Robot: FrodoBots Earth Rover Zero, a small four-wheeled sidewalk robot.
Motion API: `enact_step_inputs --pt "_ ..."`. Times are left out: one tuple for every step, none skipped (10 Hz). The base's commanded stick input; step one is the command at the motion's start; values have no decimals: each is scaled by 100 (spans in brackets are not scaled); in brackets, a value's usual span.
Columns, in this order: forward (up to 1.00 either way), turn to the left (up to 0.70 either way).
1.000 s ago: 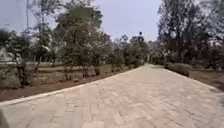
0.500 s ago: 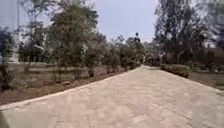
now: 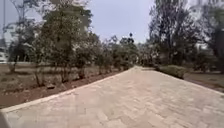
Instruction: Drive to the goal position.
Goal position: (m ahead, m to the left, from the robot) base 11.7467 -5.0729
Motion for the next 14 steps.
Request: enact_step_inputs --pt "70 -3" --pt "70 -17" --pt "70 -34" --pt "70 -35" --pt "70 -35" --pt "70 0" --pt "70 0" --pt "70 0" --pt "70 0" --pt "70 0" --pt "70 0" --pt "70 0" --pt "70 0" --pt "70 0"
